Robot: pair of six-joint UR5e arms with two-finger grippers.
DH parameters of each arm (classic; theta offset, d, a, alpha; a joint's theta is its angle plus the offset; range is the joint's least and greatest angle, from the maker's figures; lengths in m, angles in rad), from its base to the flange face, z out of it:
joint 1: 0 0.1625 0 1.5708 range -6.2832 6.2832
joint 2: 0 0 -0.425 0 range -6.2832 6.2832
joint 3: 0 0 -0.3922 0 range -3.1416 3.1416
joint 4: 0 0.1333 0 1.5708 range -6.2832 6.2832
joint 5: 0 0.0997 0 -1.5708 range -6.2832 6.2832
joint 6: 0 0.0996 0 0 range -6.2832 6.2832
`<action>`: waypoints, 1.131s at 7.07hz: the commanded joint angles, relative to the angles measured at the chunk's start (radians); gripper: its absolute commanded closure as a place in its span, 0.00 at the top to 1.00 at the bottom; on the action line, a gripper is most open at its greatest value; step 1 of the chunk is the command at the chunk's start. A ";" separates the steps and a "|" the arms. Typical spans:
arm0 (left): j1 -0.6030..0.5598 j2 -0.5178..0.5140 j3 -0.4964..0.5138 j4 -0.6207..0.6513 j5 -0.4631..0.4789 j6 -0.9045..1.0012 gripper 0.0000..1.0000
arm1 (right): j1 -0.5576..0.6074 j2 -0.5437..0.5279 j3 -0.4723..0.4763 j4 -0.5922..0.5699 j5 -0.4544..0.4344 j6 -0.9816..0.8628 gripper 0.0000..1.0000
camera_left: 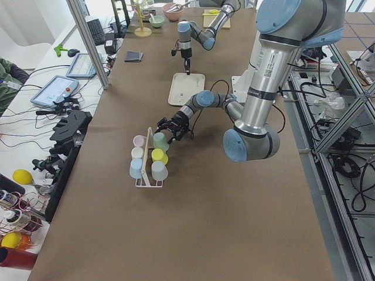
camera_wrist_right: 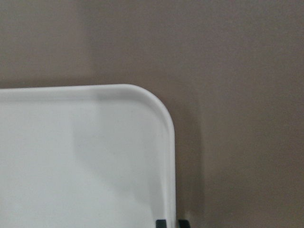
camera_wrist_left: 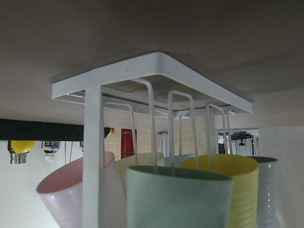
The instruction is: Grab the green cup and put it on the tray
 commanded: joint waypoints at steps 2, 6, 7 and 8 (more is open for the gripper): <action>-0.018 0.002 0.053 -0.050 0.005 0.002 0.98 | 0.136 -0.136 0.137 -0.014 0.086 -0.003 1.00; -0.028 0.002 0.078 -0.071 0.005 0.004 0.98 | 0.456 -0.497 0.202 -0.191 0.203 -0.672 1.00; -0.029 0.002 0.072 -0.070 0.005 0.004 0.98 | 0.533 -0.581 0.246 -0.257 0.192 -0.753 1.00; -0.029 0.002 0.063 -0.070 0.005 0.005 0.98 | 0.632 -0.650 0.240 -0.279 0.166 -0.915 1.00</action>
